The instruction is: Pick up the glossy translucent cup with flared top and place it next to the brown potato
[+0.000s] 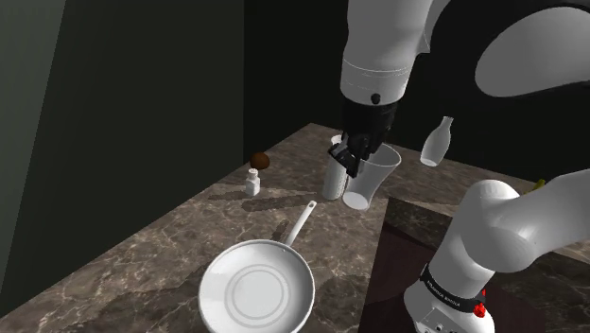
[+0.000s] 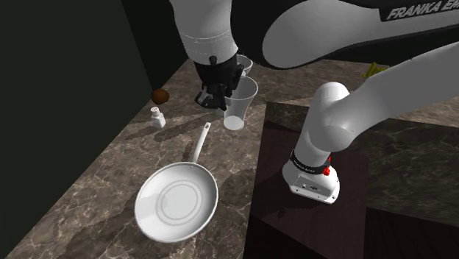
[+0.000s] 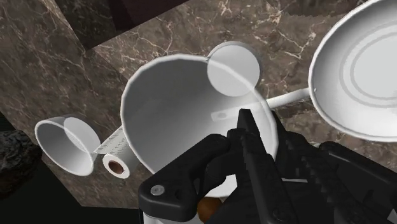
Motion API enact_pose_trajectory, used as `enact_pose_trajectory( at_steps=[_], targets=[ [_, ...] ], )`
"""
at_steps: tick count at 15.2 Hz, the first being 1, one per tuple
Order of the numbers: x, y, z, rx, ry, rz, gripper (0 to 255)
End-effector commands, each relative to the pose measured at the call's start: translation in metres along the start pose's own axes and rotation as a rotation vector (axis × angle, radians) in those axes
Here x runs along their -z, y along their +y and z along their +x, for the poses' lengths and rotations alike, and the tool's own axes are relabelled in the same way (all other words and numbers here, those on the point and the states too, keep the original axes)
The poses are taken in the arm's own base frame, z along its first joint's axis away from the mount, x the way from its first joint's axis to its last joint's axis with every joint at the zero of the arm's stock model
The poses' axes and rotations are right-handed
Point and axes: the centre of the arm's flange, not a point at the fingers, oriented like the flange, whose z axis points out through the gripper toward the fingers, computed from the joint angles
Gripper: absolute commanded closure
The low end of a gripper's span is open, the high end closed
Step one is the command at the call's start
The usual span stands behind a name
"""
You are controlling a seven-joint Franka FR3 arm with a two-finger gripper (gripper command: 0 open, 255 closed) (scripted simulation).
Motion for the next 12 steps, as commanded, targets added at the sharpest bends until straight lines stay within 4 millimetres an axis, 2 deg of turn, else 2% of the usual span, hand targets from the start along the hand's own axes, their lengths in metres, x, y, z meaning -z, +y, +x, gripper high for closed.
enact_pose_trajectory(
  at_steps=[1, 12],
  targets=[
    [-0.005, 0.010, 0.023, 0.000, 0.001, 0.000, 255],
    [-0.043, 0.065, 0.152, 0.000, 0.001, 0.000, 255]
  ],
)
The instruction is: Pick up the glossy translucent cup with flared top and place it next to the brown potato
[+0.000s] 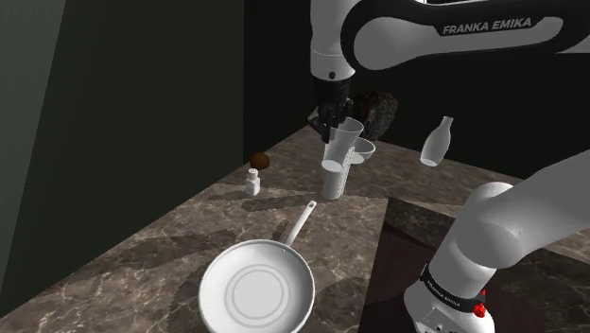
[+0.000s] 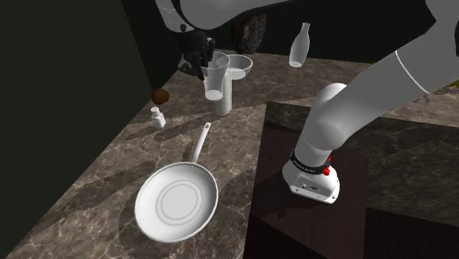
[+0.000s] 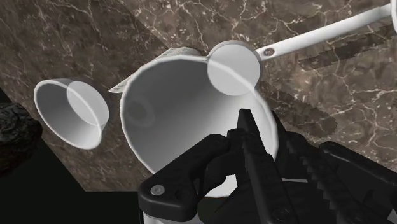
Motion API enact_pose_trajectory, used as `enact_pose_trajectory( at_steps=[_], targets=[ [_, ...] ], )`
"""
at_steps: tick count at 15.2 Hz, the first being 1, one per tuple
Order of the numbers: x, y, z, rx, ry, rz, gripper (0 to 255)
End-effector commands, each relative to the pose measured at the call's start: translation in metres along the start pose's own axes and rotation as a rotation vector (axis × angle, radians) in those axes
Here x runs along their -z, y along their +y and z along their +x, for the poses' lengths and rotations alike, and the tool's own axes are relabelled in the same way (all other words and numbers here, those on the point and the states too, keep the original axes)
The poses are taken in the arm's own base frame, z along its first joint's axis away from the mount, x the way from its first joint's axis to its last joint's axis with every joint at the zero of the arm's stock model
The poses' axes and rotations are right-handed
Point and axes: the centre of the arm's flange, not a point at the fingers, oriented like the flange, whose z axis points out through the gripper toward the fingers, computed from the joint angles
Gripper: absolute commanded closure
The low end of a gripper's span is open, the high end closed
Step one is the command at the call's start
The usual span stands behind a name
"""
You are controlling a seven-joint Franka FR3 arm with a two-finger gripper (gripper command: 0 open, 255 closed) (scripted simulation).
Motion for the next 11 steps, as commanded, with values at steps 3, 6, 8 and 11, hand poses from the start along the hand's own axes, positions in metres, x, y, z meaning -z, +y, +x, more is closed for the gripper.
enact_pose_trajectory(
  at_steps=[3, 6, 8, 11],
  targets=[
    [-0.015, 0.022, 0.047, 0.000, 0.001, 0.000, 255],
    [-0.025, 0.037, 0.083, 0.000, 0.001, 0.000, 255],
    [-0.032, 0.047, 0.106, 0.000, 0.001, 0.000, 255],
    [-0.042, 0.062, 0.141, 0.000, 0.001, 0.000, 255]
  ],
)
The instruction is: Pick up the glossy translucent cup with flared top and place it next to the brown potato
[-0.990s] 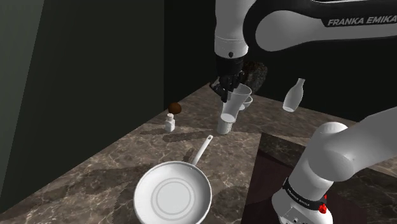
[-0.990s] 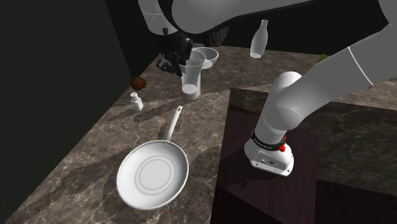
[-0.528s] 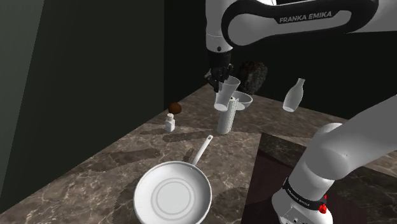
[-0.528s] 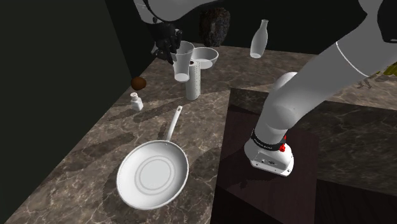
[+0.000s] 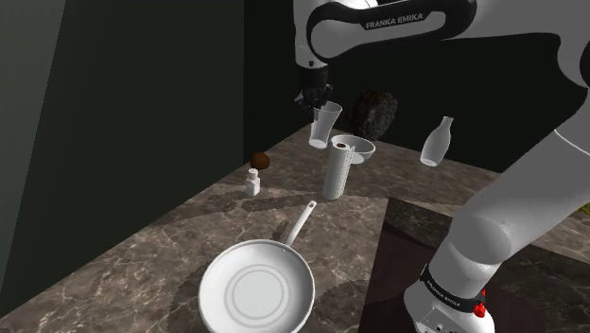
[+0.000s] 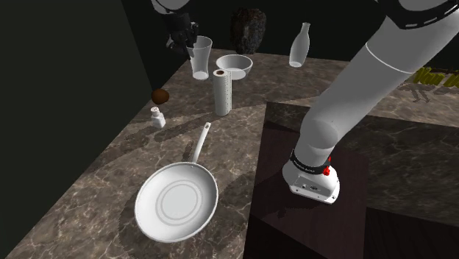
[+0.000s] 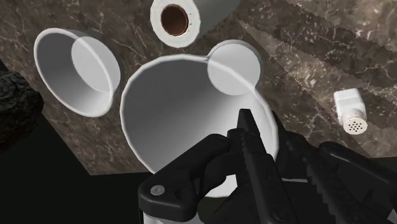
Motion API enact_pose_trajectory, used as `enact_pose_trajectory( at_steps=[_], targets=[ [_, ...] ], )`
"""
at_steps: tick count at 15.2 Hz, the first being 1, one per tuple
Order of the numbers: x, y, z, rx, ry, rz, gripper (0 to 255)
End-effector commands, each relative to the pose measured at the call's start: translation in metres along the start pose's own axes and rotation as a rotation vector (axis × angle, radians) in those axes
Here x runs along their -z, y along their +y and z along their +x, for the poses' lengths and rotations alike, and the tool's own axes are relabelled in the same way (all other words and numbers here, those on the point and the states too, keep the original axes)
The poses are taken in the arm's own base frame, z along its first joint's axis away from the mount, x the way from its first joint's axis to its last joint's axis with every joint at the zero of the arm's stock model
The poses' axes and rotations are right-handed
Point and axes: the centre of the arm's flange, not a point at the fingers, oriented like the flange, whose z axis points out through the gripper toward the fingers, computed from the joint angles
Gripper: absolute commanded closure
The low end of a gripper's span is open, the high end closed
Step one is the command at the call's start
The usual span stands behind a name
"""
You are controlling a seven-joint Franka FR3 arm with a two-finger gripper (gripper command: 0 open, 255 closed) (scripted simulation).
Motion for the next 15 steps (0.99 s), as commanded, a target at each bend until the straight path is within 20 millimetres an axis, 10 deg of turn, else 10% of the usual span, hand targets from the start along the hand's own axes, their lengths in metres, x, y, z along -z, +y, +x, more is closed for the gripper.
enact_pose_trajectory(
  at_steps=[1, 15],
  targets=[
    [-0.009, 0.010, 0.023, 0.001, 0.001, 0.000, 255],
    [-0.057, 0.080, 0.187, 0.001, 0.001, 0.000, 255]
  ],
)
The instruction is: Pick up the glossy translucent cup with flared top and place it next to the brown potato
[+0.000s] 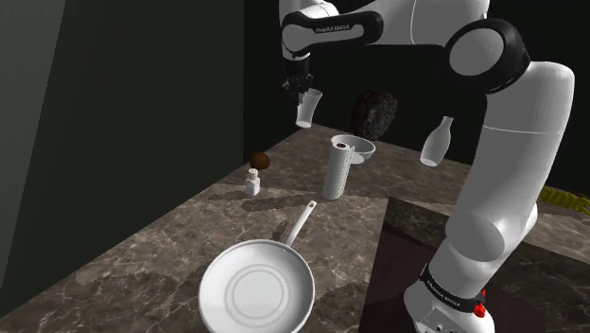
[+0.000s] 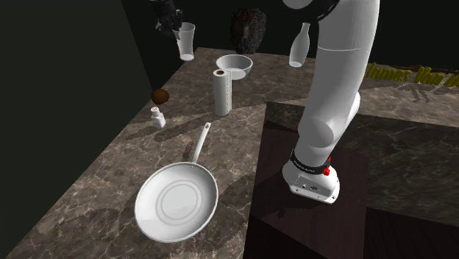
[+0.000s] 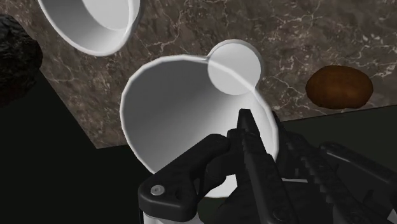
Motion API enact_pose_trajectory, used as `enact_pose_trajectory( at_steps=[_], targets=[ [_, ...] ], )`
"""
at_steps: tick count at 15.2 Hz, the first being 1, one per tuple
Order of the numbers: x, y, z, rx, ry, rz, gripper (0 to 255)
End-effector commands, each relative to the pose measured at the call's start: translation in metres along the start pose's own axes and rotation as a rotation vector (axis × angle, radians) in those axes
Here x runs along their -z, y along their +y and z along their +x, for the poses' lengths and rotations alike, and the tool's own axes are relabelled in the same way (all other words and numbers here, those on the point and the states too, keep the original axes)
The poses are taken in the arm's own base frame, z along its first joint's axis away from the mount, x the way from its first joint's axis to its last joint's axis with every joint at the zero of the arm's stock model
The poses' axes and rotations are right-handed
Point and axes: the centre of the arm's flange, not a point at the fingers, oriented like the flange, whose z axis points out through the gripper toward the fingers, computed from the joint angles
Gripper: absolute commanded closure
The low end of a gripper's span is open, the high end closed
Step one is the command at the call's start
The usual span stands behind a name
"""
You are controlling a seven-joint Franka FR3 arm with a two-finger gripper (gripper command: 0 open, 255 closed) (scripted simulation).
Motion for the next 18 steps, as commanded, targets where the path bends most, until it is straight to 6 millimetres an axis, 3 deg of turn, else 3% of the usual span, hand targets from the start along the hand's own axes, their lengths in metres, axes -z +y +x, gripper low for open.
enact_pose_trajectory(
  at_steps=[1, 18],
  targets=[
    [-0.006, 0.013, 0.025, 0.000, 0.000, -0.001, 255],
    [-0.090, -0.015, 0.012, 0.000, 0.000, -0.001, 255]
  ],
)
